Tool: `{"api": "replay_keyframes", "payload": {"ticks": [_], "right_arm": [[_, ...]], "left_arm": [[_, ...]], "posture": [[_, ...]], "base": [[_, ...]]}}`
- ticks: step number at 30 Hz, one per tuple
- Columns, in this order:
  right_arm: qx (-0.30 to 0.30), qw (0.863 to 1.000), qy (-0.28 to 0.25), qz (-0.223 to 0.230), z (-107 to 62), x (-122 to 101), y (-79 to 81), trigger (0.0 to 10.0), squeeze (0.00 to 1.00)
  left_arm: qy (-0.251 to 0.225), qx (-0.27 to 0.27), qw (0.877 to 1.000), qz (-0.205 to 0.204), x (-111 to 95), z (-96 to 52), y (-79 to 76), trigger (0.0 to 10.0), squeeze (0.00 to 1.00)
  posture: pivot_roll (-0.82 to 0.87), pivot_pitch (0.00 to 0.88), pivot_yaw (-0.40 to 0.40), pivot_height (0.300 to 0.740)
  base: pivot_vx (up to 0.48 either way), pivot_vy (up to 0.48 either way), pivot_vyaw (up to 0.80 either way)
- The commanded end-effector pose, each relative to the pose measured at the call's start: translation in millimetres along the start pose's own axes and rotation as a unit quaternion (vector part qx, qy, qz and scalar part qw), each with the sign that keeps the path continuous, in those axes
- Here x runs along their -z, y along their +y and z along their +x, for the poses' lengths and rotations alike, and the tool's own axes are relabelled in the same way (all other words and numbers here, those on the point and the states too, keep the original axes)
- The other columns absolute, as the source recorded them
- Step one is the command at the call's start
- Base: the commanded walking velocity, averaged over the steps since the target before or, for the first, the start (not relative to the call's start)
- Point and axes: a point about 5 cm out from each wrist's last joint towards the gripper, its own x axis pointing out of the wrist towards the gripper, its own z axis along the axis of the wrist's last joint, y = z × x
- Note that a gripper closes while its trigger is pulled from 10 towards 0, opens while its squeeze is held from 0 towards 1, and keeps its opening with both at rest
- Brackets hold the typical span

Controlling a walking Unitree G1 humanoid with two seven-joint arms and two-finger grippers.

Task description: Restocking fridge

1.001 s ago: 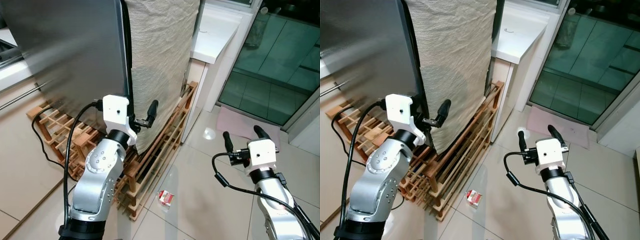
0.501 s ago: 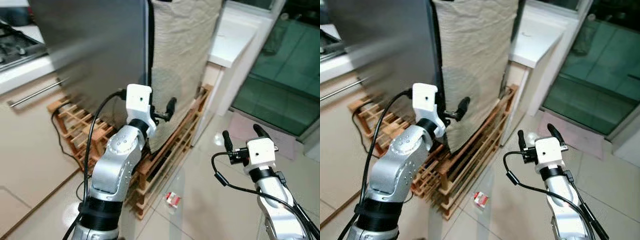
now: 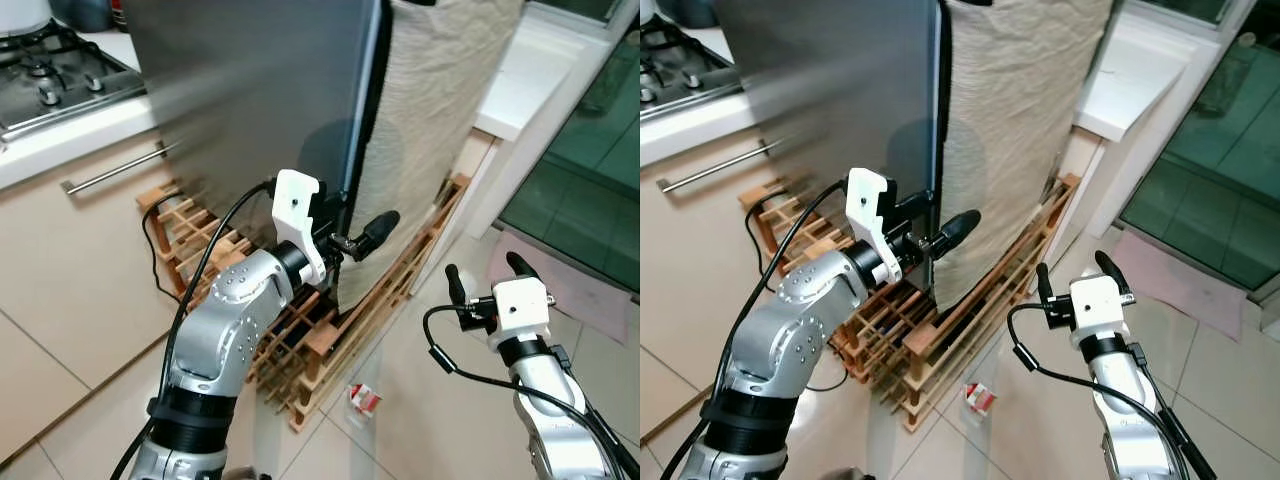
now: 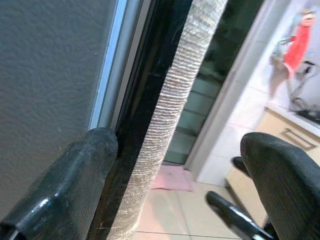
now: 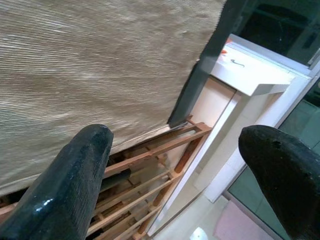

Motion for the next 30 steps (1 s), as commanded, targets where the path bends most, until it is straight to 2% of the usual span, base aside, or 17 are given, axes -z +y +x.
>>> {"api": "replay_keyframes", "payload": {"ticks": [1, 8, 15, 20, 21, 25, 27, 28, 29, 30], "right_arm": [[0.006, 1.0, 0.007, -0.002, -0.1, 2.6, -2.6, 10.0, 0.0], [0.0, 1.0, 0.015, -0.001, -1.7, 6.2, -0.5, 10.0, 0.0], [-0.006, 1.0, 0.018, -0.002, -2.3, 7.7, 0.9, 10.0, 0.0], [-0.021, 0.999, 0.027, 0.007, -8.1, 10.3, 3.1, 10.0, 0.0], [-0.046, 0.998, 0.039, 0.016, -15.3, 13.9, 6.1, 10.0, 0.0], [-0.087, 0.991, 0.101, 0.024, -45.0, 33.9, -2.0, 10.0, 0.0], [-0.117, 0.983, 0.139, 0.024, -64.0, 53.3, -5.4, 10.0, 0.0], [-0.14, 0.972, 0.19, 0.008, -87.4, 77.8, -10.3, 10.0, 0.0], [-0.14, 0.972, 0.19, 0.008, -87.4, 77.8, -10.3, 10.0, 0.0], [-0.145, 0.968, 0.206, 0.004, -95.2, 83.7, -11.4, 10.0, 0.0]], "left_arm": [[-0.022, 0.139, 0.99, -0.009, -15.3, 7.4, -33.8, 10.0, 0.0], [-0.031, 0.185, 0.98, -0.066, -19.1, -8.4, -37.6, 10.0, 0.0], [-0.032, 0.168, 0.983, -0.066, -17.6, -10.0, -35.1, 10.0, 0.0], [-0.019, 0.149, 0.987, -0.066, -14.6, -20.6, -29.4, 10.0, 0.0], [-0.005, 0.141, 0.988, -0.063, -10.3, -29.1, -26.7, 10.0, 0.0], [0.034, 0.139, 0.988, -0.059, -1.5, -53.9, -21.6, 10.0, 0.0], [0.06, 0.144, 0.986, -0.055, 4.7, -67.1, -19.6, 10.0, 0.0], [0.088, 0.144, 0.984, -0.054, 10.9, -79.6, -17.4, 10.0, 0.0], [0.088, 0.144, 0.984, -0.054, 10.9, -79.6, -17.4, 10.0, 0.0], [0.095, 0.143, 0.984, -0.051, 12.3, -82.9, -16.5, 10.0, 0.0]], "posture": [[-0.12, 0.026, -0.068, 0.732], [-0.11, 0.022, -0.073, 0.732], [-0.11, 0.009, -0.077, 0.732], [-0.11, 0.0, -0.077, 0.732], [-0.1, 0.0, -0.074, 0.732], [-0.1, 0.0, -0.074, 0.732], [-0.1, 0.0, -0.076, 0.732], [-0.1, 0.0, -0.077, 0.732], [-0.1, 0.0, -0.077, 0.732], [-0.1, 0.0, -0.074, 0.732]], "base": [[0.0, 0.0, 0.0], [0.0, 0.0, 0.0], [0.0, 0.0, 0.0], [0.0, 0.0, 0.0], [0.0, 0.0, 0.0], [0.0, 0.0, 0.0], [0.0, 0.0, 0.0], [0.0, 0.0, 0.0], [0.0, 0.0, 0.0], [0.0, 0.0, 0.0]]}}
